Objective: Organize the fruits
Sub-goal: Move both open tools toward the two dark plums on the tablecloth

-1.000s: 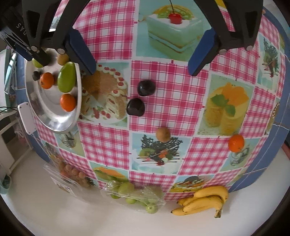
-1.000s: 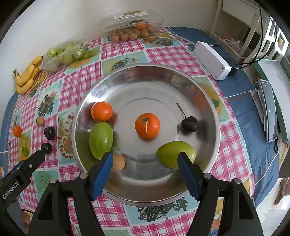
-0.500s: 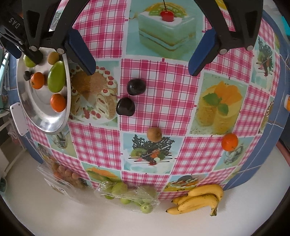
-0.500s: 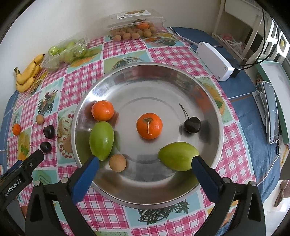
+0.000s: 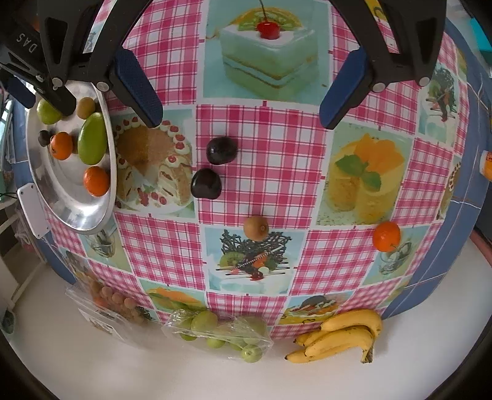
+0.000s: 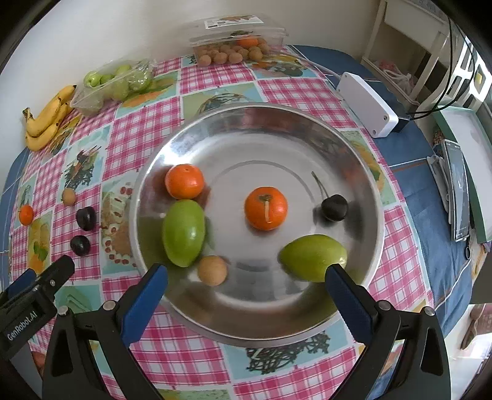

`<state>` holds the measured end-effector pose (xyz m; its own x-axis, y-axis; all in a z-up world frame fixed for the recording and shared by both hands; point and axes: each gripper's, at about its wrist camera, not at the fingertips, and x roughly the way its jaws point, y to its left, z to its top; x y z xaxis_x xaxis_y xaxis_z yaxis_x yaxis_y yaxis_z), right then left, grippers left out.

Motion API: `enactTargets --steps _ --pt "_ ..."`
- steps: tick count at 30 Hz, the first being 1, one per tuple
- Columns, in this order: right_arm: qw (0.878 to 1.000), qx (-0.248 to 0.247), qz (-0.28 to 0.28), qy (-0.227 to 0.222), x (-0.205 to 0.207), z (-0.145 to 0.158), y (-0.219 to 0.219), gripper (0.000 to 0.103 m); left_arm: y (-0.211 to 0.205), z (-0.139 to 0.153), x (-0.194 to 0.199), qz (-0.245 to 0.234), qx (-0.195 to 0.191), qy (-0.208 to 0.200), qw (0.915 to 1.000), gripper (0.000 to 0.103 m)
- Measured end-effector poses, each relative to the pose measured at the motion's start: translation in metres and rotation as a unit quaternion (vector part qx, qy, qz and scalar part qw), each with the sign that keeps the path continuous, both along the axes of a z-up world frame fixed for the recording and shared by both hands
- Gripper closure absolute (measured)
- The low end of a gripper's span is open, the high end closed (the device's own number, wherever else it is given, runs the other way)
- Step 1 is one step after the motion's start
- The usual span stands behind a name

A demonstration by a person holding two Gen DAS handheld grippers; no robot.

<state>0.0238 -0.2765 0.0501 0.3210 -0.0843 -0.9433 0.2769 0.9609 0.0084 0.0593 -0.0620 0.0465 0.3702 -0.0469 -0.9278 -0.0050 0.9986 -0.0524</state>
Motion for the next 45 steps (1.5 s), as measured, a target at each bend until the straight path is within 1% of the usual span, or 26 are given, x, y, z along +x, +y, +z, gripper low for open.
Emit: enactTargets --steps 8,15,21,27,31,35,40,45 --pt "1.000 0.003 0.020 0.000 0.006 0.002 0.034 0.001 0.026 0.005 0.002 0.010 0.004 0.002 0.9999 0.000" --pt "0.999 0.007 0.049 -0.004 0.012 0.007 0.072 0.001 0.067 0.009 0.002 0.044 0.006 0.001 0.9990 0.000" --pt "0.998 0.010 0.067 -0.003 0.017 0.008 0.094 0.001 0.099 0.014 0.002 0.075 0.007 -0.003 0.9972 0.000" --pt "0.996 0.015 0.090 -0.001 0.020 0.005 0.119 0.001 0.120 0.013 0.001 0.093 0.007 -0.002 0.9956 0.000" --pt "0.994 0.019 0.105 0.003 0.022 0.001 0.132 0.001 0.125 0.007 0.002 0.099 0.011 0.005 0.9950 0.000" --pt "0.993 0.032 0.117 0.008 0.025 -0.006 0.139 0.001 0.123 0.000 0.004 0.094 0.015 0.016 0.9954 0.000" --pt "0.992 0.056 0.116 0.001 0.029 -0.008 0.136 0.001 0.120 -0.008 0.008 0.088 0.014 0.023 0.9958 0.000" --pt "0.992 0.067 0.104 -0.013 0.033 -0.007 0.130 0.001 0.122 -0.010 0.010 0.095 0.004 0.021 0.9952 0.000"
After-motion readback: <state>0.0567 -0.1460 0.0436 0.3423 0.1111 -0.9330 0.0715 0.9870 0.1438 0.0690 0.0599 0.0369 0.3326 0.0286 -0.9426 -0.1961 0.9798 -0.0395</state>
